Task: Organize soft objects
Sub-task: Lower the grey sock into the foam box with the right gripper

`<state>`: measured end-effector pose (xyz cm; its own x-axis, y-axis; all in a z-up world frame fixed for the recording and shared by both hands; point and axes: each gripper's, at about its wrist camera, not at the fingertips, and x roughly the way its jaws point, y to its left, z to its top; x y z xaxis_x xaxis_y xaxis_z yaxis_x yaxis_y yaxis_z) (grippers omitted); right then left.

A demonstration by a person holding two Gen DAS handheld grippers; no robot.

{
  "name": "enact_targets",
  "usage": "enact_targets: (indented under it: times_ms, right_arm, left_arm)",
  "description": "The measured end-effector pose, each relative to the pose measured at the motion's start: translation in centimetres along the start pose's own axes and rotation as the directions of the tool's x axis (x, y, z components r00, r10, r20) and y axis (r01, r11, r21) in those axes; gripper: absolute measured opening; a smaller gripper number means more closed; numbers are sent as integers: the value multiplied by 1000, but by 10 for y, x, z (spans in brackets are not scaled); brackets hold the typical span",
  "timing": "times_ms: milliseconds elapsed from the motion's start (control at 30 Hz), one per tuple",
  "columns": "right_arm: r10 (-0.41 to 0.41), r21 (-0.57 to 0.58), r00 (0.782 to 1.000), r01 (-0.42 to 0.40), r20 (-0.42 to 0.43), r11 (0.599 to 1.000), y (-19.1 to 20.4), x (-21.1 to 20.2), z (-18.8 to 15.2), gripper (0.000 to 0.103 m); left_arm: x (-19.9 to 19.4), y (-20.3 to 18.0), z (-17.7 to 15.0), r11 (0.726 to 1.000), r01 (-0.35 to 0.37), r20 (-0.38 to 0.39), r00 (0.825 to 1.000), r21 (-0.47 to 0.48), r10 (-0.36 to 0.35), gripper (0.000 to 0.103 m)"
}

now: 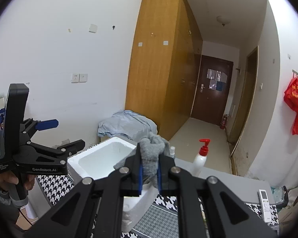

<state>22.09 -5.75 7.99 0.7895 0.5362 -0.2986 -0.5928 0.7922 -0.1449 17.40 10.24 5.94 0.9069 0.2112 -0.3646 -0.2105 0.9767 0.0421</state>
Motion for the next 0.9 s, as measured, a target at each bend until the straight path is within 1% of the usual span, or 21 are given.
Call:
enact_targets:
  times_ms: [167,300,467,667,900]
  right_arm:
    - [16,-6,1000,-16,1,1000,6,4,3,14]
    - [48,-11,999,-48,-12,999,12,9,4,14]
    - [64,-10,998,-64,-26,998,18,17,6,14]
    - [79,4,995,-79,-60,997,20,30,6,14]
    - [91,10,991,-91,-98,996,22,43,6,14]
  left_arm:
    - [-3,11,-6,1000,-12,-6,1000,-18,12,102]
    - [-7,19,-9,1000,-13,-3,1000,-29,13,102]
    - [-12,26,-13,999,-17,1,1000,-36,17,102]
    - [-17,36,-17,998,-32,11,999,-62,33,102]
    - [-19,41,-20,997,-44,6,999,-70,45,102]
